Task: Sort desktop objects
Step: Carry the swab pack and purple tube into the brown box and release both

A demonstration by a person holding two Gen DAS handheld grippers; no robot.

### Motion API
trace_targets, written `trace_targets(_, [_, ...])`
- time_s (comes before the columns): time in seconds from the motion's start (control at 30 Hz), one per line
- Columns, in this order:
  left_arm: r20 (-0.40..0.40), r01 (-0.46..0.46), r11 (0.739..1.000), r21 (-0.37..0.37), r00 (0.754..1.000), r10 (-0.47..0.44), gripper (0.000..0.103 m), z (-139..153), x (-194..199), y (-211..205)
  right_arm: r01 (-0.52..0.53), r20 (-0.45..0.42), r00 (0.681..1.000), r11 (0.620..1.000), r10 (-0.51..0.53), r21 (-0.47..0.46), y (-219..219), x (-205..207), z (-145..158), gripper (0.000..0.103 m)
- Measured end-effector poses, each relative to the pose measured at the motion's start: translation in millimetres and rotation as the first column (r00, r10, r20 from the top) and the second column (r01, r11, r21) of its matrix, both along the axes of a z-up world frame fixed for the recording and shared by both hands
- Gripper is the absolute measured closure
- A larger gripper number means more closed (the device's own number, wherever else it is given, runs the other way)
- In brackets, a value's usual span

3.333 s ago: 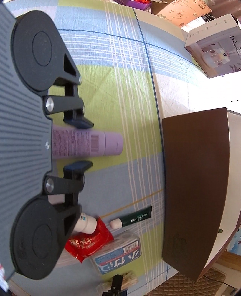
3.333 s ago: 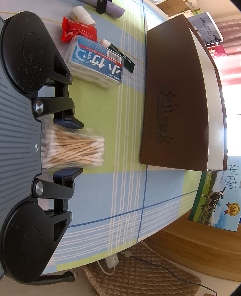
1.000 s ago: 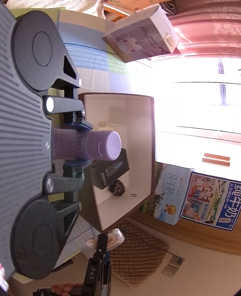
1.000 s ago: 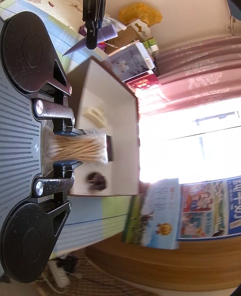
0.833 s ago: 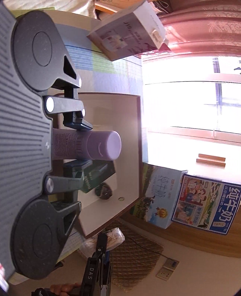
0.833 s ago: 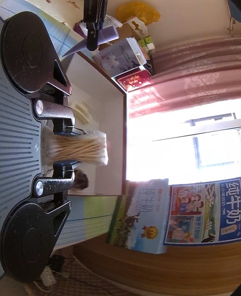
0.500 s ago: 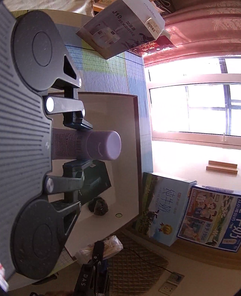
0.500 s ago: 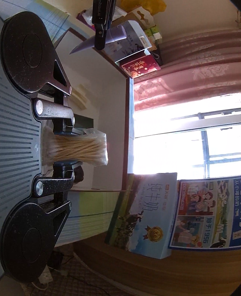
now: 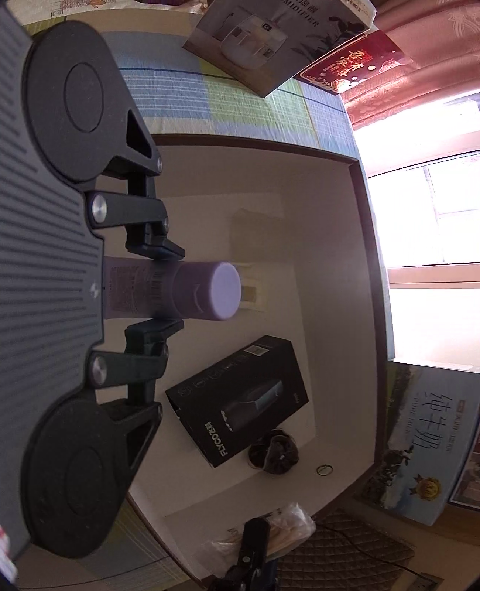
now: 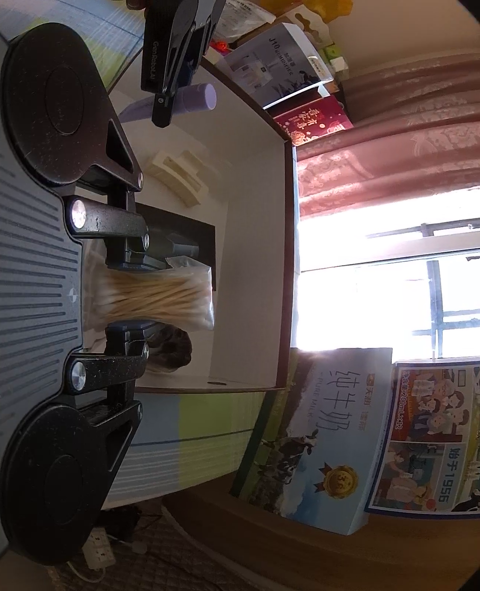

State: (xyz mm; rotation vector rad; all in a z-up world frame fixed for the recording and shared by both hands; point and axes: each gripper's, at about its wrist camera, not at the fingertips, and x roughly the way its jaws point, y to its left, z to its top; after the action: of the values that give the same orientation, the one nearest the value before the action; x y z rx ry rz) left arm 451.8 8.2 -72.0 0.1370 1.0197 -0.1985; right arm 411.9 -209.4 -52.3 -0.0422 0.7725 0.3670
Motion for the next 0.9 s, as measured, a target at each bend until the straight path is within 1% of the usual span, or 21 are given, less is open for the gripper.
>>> trace_targets(0.13, [-0.035, 0.007, 1.0, 0.019, 0.999, -0.006, 0.075, -11, 5, -4, -0.006, -0.01, 1.0, 1.0, 0.005, -0.014, 1, 3, -3, 0.081])
trace_targets(0.4, [-0.091, 0.011, 0.999, 0.035, 0.996, -0.008, 0.075, -29, 10, -6, -0.011, -0.029, 1.0, 0.999, 0.01, -0.038, 2, 6, -6, 0.081])
trace_targets(0.6, [-0.076, 0.02, 0.999, 0.039, 0.997, -0.017, 0.073, -26, 12, -6, -0.014, -0.036, 0.999, 0.999, 0.013, -0.051, 4, 8, -7, 0.081])
trace_targets(0.7, [-0.062, 0.019, 0.999, 0.044, 0.998, -0.017, 0.066, -23, 11, -6, -0.015, -0.042, 0.999, 0.998, 0.013, -0.056, 5, 9, -8, 0.081])
trace_targets(0.8, [-0.056, 0.016, 0.999, 0.043, 0.998, -0.014, 0.066, -21, 12, -6, -0.013, -0.05, 0.999, 0.998, 0.01, -0.066, 6, 11, -10, 0.081])
trace_targets(0.9, [-0.051, 0.014, 0.999, 0.05, 0.999, -0.011, 0.062, -21, 12, -5, -0.014, -0.062, 0.998, 0.997, 0.009, -0.08, 8, 14, -13, 0.081])
